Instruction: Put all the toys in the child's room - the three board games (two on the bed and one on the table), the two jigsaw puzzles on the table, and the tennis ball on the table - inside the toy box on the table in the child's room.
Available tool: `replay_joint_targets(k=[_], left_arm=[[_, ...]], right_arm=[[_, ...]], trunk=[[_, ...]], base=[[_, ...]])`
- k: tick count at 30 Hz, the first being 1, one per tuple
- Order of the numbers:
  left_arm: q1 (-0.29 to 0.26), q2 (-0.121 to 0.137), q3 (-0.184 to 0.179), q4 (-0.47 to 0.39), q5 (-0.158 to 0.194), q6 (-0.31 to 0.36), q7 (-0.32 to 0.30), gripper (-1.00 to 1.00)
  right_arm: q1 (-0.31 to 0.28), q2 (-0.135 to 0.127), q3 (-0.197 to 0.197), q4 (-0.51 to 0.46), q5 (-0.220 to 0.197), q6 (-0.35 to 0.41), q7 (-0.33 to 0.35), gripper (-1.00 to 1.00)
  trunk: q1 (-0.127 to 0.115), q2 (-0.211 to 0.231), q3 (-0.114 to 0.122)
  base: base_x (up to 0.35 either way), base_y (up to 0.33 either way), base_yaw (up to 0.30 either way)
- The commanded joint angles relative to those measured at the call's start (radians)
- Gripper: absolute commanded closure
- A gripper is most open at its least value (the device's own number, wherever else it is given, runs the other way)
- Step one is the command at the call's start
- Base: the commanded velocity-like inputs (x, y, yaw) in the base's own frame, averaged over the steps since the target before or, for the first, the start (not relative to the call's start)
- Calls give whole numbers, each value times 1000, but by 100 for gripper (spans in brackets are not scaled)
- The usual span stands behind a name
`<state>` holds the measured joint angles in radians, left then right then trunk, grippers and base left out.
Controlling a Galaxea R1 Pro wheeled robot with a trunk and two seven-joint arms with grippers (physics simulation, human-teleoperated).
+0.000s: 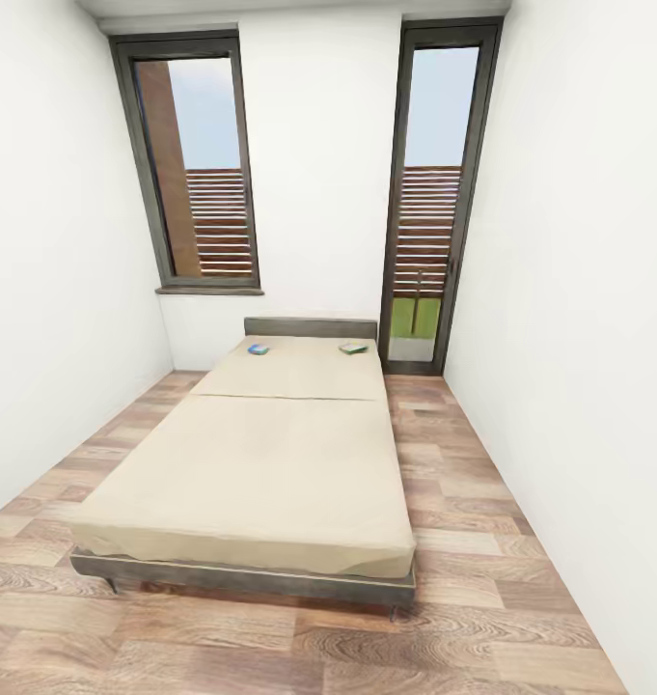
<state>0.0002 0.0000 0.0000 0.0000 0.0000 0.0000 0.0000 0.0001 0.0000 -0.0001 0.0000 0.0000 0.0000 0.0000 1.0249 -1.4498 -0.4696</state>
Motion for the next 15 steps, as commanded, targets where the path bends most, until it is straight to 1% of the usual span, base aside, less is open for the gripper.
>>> replay_joint_targets(k=[1, 4, 7, 9, 11, 15], left_arm=[[0, 0, 0, 0, 0, 0, 0, -100], [-2, -15, 2, -5, 2, 3, -2, -100], [-2, -16, 2, -5, 2, 3, -2, -100], [-2, -16, 2, -6, 2, 1, -2, -100], [-2, -14, 2, -6, 2, -9, -2, -100], [-2, -11, 2, -6, 2, -30, -2, -100]], right_arm=[[0, 0, 0, 0, 0, 0, 0, -100], [-2, 17, 2, -2, 3, 2, -3, -100], [-2, 18, 2, -2, 2, 2, -3, -100], [-2, 26, 1, -3, 0, 0, -3, -100], [-2, 35, 1, -4, 0, -1, -3, -100], [-2, 40, 1, -4, 1, -1, -3, -100]], trunk=[[0, 0, 0], [0, 0, 0], [0, 0, 0], [0, 0, 0], [0, 0, 0], [0, 0, 0]], base=[[0, 0, 0], [0, 0, 0], [0, 0, 0], [0, 0, 0], [0, 0, 0], [0, 0, 0]])
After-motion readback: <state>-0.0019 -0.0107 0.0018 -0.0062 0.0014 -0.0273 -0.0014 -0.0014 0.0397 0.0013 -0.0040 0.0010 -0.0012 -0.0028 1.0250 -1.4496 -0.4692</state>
